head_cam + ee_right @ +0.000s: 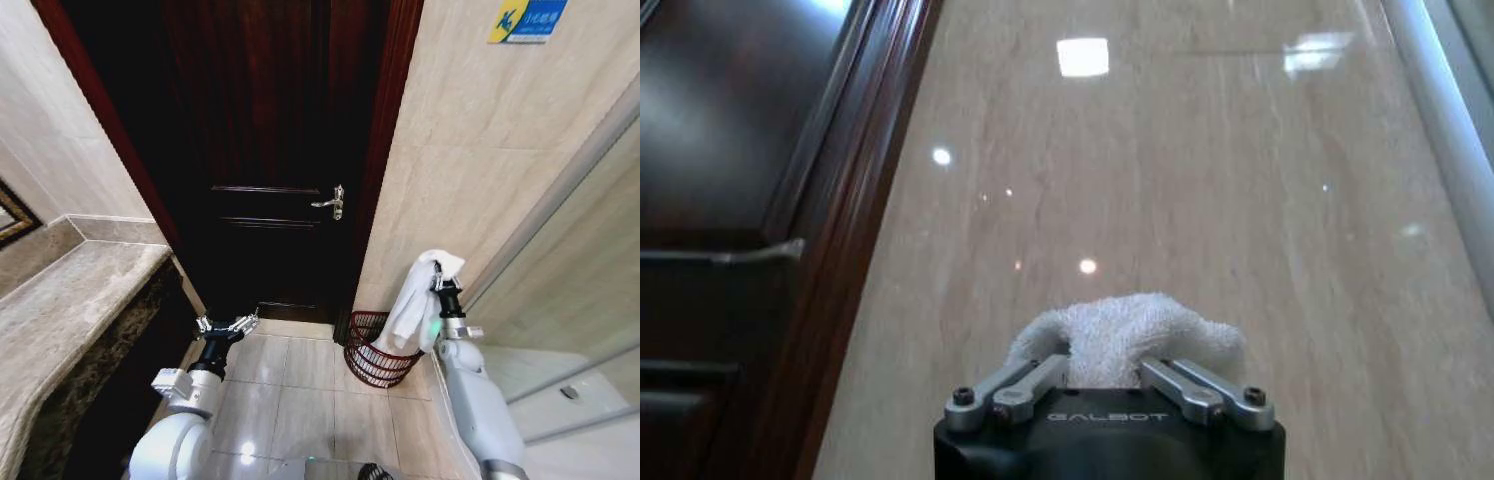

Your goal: Discard the used towel into the hamper.

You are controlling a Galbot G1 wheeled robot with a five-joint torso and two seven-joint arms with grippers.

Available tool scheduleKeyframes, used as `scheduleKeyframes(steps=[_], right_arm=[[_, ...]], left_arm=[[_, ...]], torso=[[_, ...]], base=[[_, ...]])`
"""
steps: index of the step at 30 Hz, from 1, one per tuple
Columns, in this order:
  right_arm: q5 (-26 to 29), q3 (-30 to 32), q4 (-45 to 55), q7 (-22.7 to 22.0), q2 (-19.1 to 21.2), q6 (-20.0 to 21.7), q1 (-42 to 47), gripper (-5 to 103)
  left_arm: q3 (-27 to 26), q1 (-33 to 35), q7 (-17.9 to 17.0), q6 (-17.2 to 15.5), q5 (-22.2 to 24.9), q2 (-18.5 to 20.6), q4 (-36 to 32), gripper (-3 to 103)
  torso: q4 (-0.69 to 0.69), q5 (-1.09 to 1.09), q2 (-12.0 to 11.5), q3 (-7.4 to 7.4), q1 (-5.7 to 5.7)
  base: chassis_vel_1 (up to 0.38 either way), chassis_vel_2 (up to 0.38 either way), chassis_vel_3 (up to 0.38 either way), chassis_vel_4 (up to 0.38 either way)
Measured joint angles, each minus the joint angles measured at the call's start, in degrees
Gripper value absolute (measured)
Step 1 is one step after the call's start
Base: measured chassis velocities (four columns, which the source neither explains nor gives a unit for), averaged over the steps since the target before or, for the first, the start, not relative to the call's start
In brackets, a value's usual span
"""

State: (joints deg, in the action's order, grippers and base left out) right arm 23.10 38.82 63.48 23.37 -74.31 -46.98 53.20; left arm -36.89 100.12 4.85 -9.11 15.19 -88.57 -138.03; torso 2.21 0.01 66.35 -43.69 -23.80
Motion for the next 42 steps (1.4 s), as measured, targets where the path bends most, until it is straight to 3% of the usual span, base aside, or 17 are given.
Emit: scheduleKeyframes(steps=[18,28,30,34,42], right_arm=[[1.05,-0.13,-15.81,4.89,0.16,-0.32,-2.64,7],[0.13,-0.2,-24.47,7.09,-2.43,-0.23,-8.25,7],[-0.61,-0.13,-25.53,6.65,-3.02,-0.22,-9.16,7],[-5.9,0.05,-30.11,0.73,-5.76,-0.2,-12.75,7],[-8.7,-0.11,-33.7,-2.6,-7.91,-0.17,-14.96,7]], left_arm=[[0.0,0.0,0.0,0.0,0.0,0.0,0.0,100],[0.0,0.0,0.0,0.0,0.0,0.0,0.0,100],[0.0,0.0,0.0,0.0,0.0,0.0,0.0,100],[0.0,0.0,0.0,0.0,0.0,0.0,0.0,100],[0.0,0.0,0.0,0.0,0.0,0.0,0.0,100]], torso=[[-0.01,-0.01,0.01,0.0,0.0],[0.0,-0.01,0.01,0.0,0.0],[-0.01,-0.01,0.01,0.0,0.0],[0.01,-0.01,0.0,0.0,0.0],[0.01,-0.02,0.01,0.0,0.0]], base=[[0.0,0.0,0.0,0.0],[0.0,0.0,0.0,0.0],[0.0,0.0,0.0,0.0],[0.0,0.0,0.0,0.0],[0.0,0.0,0.0,0.0]])
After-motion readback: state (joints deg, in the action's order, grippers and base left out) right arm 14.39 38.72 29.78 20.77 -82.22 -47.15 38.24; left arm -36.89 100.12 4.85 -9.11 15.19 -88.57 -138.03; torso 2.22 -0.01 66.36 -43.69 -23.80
